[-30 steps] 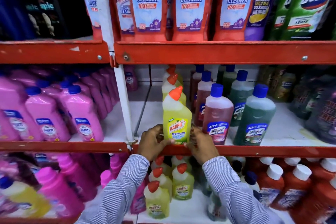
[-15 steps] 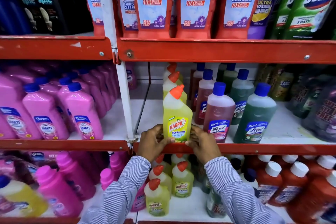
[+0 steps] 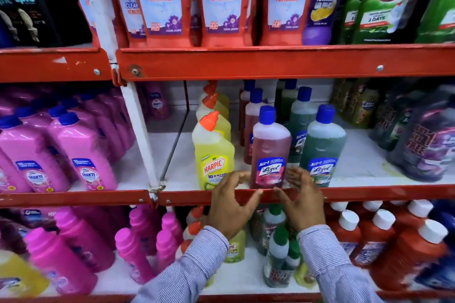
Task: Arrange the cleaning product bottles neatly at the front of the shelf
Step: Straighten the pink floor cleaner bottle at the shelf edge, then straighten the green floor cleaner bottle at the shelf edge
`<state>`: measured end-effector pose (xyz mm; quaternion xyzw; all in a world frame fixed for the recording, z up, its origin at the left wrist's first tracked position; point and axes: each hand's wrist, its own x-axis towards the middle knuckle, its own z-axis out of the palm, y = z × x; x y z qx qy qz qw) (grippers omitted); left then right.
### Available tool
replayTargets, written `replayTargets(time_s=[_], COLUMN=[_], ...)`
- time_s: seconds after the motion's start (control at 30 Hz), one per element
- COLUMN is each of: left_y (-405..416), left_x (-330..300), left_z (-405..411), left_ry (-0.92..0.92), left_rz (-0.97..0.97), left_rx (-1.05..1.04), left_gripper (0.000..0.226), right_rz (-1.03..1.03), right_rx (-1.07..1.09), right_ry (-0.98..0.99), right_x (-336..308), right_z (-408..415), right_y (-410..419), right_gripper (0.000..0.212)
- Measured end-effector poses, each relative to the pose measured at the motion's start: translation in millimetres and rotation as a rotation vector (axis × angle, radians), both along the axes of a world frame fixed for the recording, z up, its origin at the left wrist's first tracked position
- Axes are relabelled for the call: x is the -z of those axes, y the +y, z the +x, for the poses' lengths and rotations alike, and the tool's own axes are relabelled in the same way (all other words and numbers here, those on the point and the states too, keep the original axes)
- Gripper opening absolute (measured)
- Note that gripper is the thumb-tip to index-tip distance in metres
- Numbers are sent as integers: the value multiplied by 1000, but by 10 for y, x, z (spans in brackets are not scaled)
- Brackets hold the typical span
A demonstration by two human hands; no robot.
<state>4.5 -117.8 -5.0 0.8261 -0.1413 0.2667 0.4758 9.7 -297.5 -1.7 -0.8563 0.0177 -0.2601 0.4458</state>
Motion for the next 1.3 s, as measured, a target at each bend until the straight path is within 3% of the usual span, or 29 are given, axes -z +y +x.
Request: replayTargets(time_s=[0.1, 0.17, 0.43, 0.73, 0.87, 1.0, 1.1, 1.2, 1.3], left_y=[-178, -225, -302, -307, -302, -417, -698, -1024, -1264], left_x=[42, 58, 86, 103, 97, 65, 1, -29, 35], left_z=[165, 263, 360, 362, 287, 80, -25, 16, 163], left_ry=[153, 189, 207, 169, 158, -36, -222, -151, 13], left_rz=[32, 56, 62, 61, -44, -183, -155, -24, 43], left_rx=[6, 14, -17, -58, -79, -278, -272, -100, -21], left_gripper=[71, 77, 49, 50, 54, 40, 20, 13, 35], right_rz=[-94, -176, -149, -179, -118, 12, 90, 97, 29], right_rx=[-113, -147, -234, -269, -308, -133, 58, 101, -96], right_ry=[70, 114, 139, 136, 85, -107, -184, -165, -15], right_x=[-22, -67, -56, -46, -66, -24, 10, 7, -12], right_z=[135, 196, 294, 286, 193, -42, -93, 43, 174], right_y=[-65, -107, -211, -218, -287, -581, -868, -1104, -1275], right_gripper=[69, 64, 65, 65, 59, 30, 32, 38, 57])
